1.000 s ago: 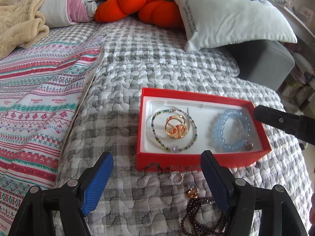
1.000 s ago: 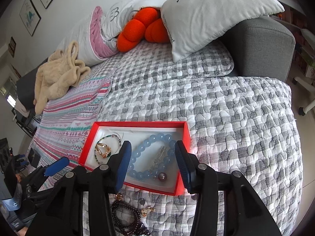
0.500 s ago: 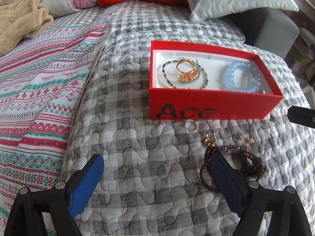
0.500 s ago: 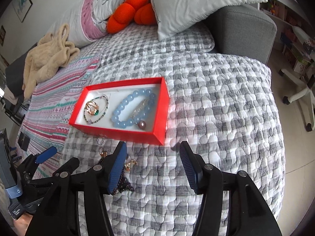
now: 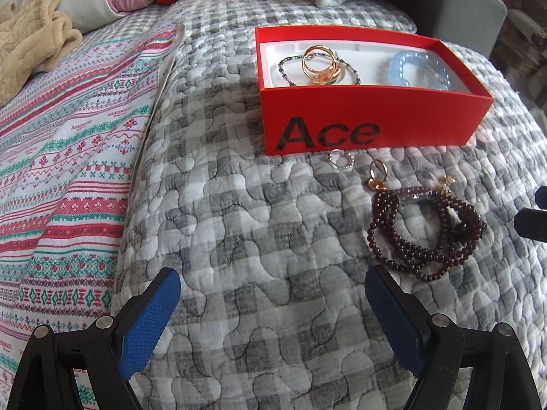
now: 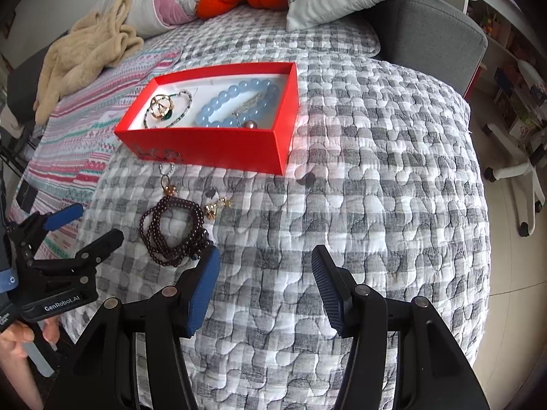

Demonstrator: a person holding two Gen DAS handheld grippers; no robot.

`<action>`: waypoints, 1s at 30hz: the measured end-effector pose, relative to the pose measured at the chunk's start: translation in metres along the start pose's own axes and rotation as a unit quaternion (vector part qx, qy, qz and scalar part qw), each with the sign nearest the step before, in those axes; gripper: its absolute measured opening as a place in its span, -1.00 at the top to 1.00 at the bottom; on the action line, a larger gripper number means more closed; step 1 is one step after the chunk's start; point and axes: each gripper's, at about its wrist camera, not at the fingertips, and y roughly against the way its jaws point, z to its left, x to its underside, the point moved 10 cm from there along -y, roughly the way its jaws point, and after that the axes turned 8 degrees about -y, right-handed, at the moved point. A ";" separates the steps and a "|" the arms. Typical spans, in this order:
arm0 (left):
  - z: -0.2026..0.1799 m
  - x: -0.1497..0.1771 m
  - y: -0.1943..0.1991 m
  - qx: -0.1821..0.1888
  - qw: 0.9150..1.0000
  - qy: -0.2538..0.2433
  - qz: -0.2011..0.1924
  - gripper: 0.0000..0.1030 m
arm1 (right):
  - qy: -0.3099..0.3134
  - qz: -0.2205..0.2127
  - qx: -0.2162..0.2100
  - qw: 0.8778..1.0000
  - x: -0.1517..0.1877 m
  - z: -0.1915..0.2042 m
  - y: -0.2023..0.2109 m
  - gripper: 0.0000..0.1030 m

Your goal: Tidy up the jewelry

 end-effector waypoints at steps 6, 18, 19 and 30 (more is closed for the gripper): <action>0.002 0.006 -0.001 -0.005 1.000 -0.017 0.003 -0.77 | 0.027 0.028 0.010 0.999 0.022 0.001 -0.014 -0.14; 0.009 0.011 -0.002 -0.004 1.000 -0.014 0.006 -0.77 | 0.102 0.000 0.026 0.994 0.028 0.015 -0.025 -0.23; 0.009 0.010 -0.003 -0.004 1.000 -0.013 0.005 -0.77 | 0.108 -0.004 0.024 0.994 0.028 0.018 -0.026 -0.23; 0.008 0.009 0.001 -0.003 1.000 -0.013 0.002 -0.77 | 0.150 -0.014 -0.016 0.988 0.016 0.054 -0.038 0.24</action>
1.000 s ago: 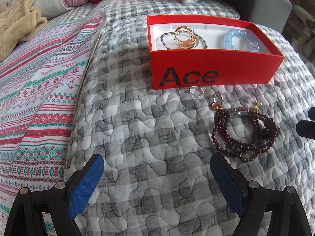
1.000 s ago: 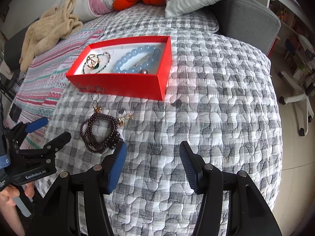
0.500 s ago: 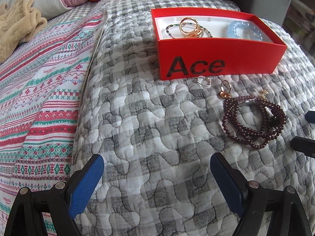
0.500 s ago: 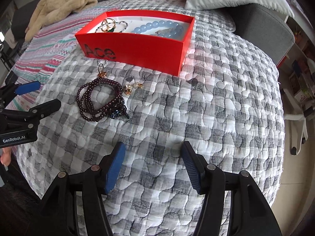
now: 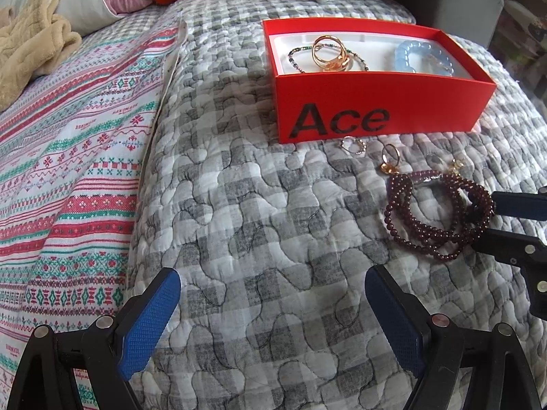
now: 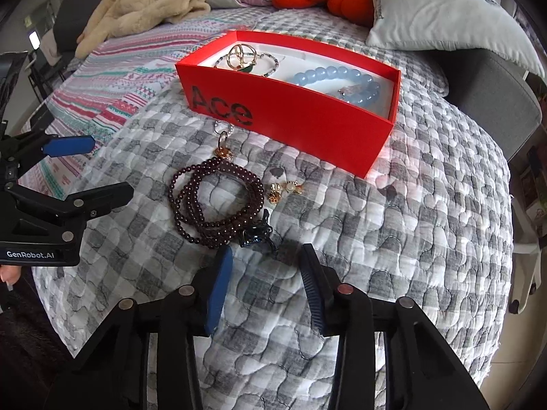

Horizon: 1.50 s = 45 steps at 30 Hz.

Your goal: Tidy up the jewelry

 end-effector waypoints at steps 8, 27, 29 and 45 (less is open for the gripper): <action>0.004 -0.006 0.000 0.004 1.000 0.017 -0.009 -0.77 | 0.006 -0.005 -0.014 1.000 -0.009 0.007 0.000 0.57; -0.058 -0.052 -0.018 0.095 0.994 0.036 -0.031 0.43 | -0.059 -0.019 0.005 0.998 -0.010 -0.050 0.035 0.57; -0.061 -0.055 -0.020 0.101 0.993 0.043 -0.034 0.50 | -0.063 -0.017 0.006 0.998 -0.008 -0.055 0.037 0.57; -0.065 -0.069 -0.031 0.112 0.990 0.084 -0.034 1.00 | -0.078 -0.023 0.009 0.997 -0.004 -0.075 0.048 0.57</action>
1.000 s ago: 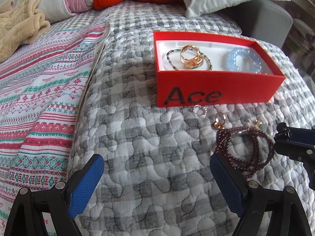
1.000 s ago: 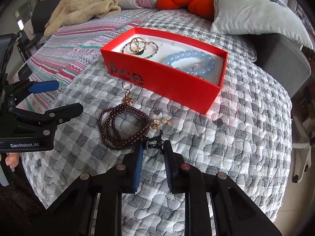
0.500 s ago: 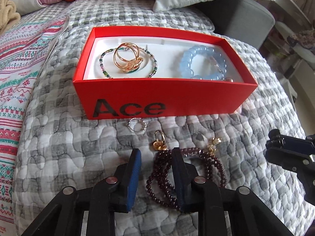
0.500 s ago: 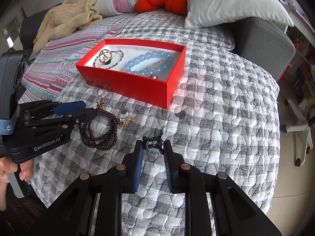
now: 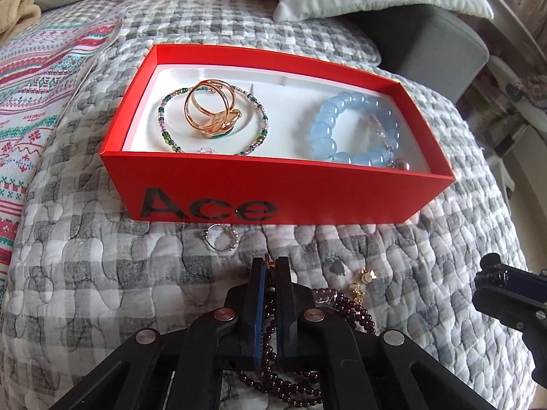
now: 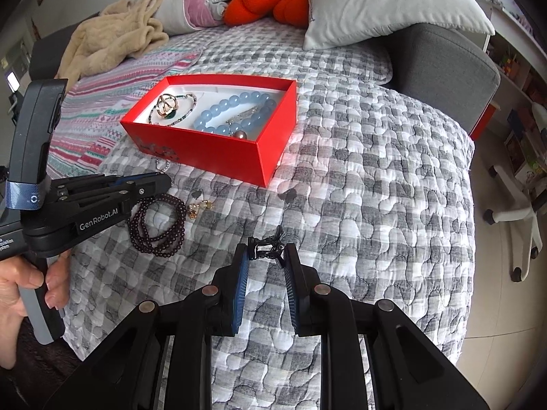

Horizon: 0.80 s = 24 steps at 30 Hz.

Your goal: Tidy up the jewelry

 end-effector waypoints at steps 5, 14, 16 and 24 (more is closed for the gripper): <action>0.001 -0.002 0.008 0.012 1.000 0.004 -0.003 1.00 | 0.001 0.000 -0.001 1.000 -0.001 0.001 0.001 0.57; 0.006 -0.012 0.031 0.029 0.999 0.021 -0.026 1.00 | -0.004 -0.009 -0.015 1.000 -0.017 0.014 0.000 0.57; 0.009 -0.017 0.038 0.033 0.998 0.028 -0.036 1.00 | -0.007 -0.014 -0.020 1.000 -0.023 0.018 0.000 0.57; 0.018 -0.040 0.059 0.054 0.994 0.056 -0.073 1.00 | -0.026 -0.035 -0.047 0.998 -0.048 0.035 0.001 0.57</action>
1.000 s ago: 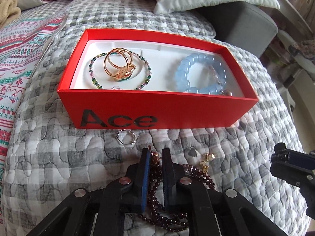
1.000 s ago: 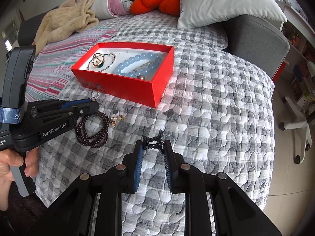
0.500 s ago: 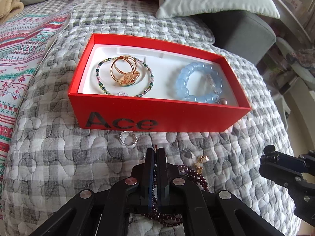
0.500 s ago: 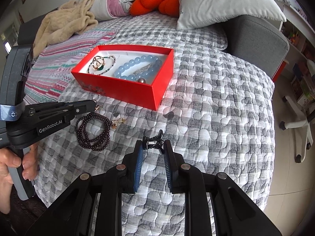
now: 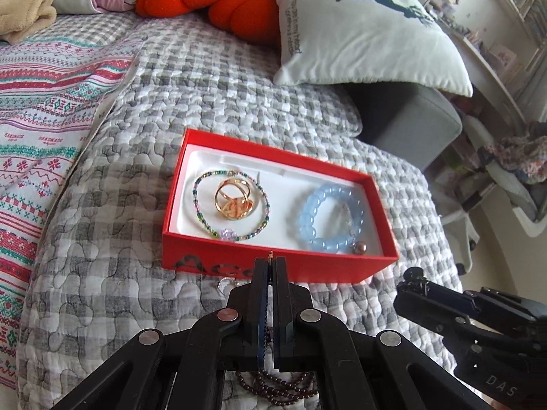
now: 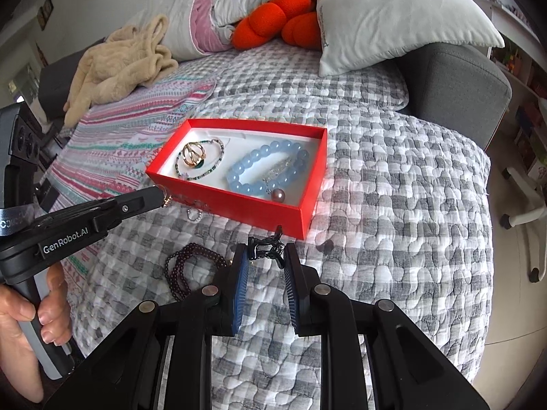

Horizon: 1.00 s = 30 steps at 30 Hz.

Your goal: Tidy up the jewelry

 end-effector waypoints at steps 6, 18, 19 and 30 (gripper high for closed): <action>-0.008 -0.015 -0.008 0.020 1.000 0.002 -0.010 1.00 | -0.013 -0.027 -0.020 0.999 -0.021 0.010 0.000 0.57; -0.013 -0.017 -0.047 0.008 1.000 -0.015 0.007 1.00 | -0.053 -0.037 -0.026 0.998 -0.041 -0.006 -0.012 0.57; -0.013 -0.017 -0.048 0.004 1.000 -0.016 0.007 1.00 | -0.053 -0.036 -0.025 0.998 -0.041 -0.008 -0.013 0.57; -0.015 -0.015 -0.023 -0.016 0.999 -0.043 -0.006 0.80 | -0.060 -0.038 -0.021 0.997 -0.042 -0.016 -0.012 0.57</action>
